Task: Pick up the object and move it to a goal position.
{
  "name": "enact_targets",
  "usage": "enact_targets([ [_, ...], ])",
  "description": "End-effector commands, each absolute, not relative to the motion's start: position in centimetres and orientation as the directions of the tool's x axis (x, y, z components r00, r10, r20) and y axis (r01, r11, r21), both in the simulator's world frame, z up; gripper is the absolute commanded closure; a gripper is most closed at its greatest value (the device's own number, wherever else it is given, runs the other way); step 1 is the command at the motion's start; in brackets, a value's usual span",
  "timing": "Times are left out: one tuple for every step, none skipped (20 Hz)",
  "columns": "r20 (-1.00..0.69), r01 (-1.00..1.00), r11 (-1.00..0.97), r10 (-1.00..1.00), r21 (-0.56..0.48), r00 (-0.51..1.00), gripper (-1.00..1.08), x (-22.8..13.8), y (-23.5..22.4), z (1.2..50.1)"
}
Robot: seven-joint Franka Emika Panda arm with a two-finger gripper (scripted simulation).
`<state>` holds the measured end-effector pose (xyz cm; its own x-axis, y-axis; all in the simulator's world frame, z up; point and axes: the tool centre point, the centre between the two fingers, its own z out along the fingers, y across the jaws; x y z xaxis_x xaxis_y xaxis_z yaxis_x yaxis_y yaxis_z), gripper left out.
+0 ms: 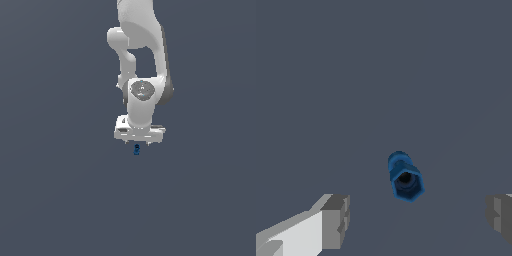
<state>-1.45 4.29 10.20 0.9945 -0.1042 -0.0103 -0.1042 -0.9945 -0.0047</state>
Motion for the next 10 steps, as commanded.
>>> enact_targets([
  [-0.003, -0.118, -0.993, -0.118, -0.002, 0.993, -0.92, -1.43, 4.32, 9.62],
  [-0.002, -0.121, -0.993, -0.121, -0.001, 0.993, -0.92, -1.44, 4.33, 9.48],
  [-0.001, -0.123, -0.992, -0.123, 0.0, 0.992, -0.92, -1.44, 4.34, 9.37],
  [0.0, -0.124, -0.992, -0.124, 0.0, 0.992, -0.92, -1.45, 4.34, 9.31],
  [0.0, -0.124, -0.992, -0.124, 0.0, 0.992, -0.92, -1.45, 4.37, 9.28],
  [-0.002, -0.121, -0.993, -0.121, 0.0, 0.993, -0.92, -1.47, 4.35, 9.37],
  [-0.002, -0.121, -0.993, -0.121, 0.0, 0.993, -0.92, -1.47, 4.35, 9.33],
  [-0.002, -0.121, -0.993, -0.121, 0.0, 0.993, -0.92, -1.48, 4.36, 9.23],
  [-0.002, -0.121, -0.993, -0.121, 0.0, 0.993, -0.92, -1.48, 4.36, 9.05],
  [-0.002, -0.121, -0.993, -0.121, 0.0, 0.993, -0.92, -1.49, 4.37, 8.8],
])
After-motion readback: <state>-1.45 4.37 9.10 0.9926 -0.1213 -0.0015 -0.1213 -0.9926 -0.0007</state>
